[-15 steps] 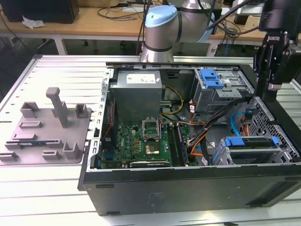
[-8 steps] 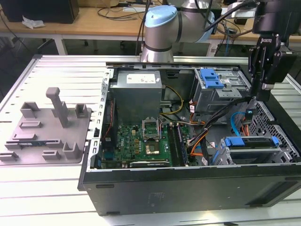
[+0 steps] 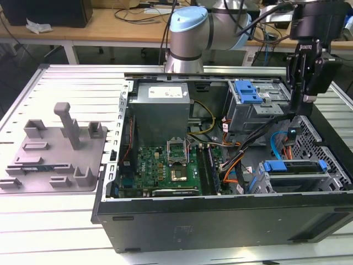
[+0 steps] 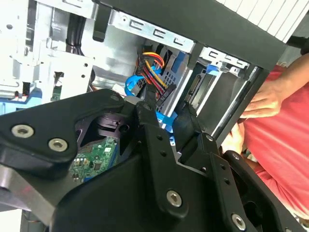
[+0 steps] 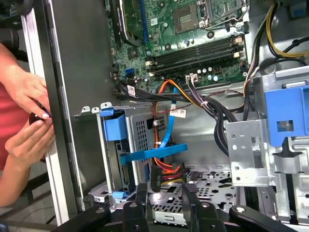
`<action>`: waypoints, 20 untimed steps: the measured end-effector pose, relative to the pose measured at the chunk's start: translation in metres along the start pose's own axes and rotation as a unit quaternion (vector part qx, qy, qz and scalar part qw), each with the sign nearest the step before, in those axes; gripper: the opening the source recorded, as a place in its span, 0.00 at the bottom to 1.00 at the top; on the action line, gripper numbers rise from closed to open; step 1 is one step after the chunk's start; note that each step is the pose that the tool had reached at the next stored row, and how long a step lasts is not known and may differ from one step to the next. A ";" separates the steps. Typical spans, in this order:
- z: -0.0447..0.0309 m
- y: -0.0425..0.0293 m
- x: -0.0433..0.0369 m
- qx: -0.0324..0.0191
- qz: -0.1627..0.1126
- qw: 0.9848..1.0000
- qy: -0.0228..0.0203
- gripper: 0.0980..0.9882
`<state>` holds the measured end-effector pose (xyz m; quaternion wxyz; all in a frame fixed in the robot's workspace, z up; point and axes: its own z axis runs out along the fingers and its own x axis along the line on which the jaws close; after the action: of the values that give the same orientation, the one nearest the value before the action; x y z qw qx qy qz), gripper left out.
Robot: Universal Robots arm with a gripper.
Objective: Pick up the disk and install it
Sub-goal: 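Insert the first disk wire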
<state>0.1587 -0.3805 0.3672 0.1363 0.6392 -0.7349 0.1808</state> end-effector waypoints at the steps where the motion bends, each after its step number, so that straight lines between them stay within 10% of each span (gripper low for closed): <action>1: 0.0003 0.0008 -0.0009 0.002 0.000 1.000 0.001 0.36; 6: 0.0043 0.0120 -0.0018 0.008 0.003 1.000 0.002 0.36; 18: 0.0190 0.0114 0.0066 0.018 0.008 1.000 0.002 0.36; 19: 0.0220 0.0117 0.0058 0.022 0.008 0.999 0.023 0.36; 20: 0.0220 0.0117 0.0056 0.022 0.007 0.999 0.024 0.36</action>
<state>0.1470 -0.3937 0.3488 0.1381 0.6321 -0.7319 0.2136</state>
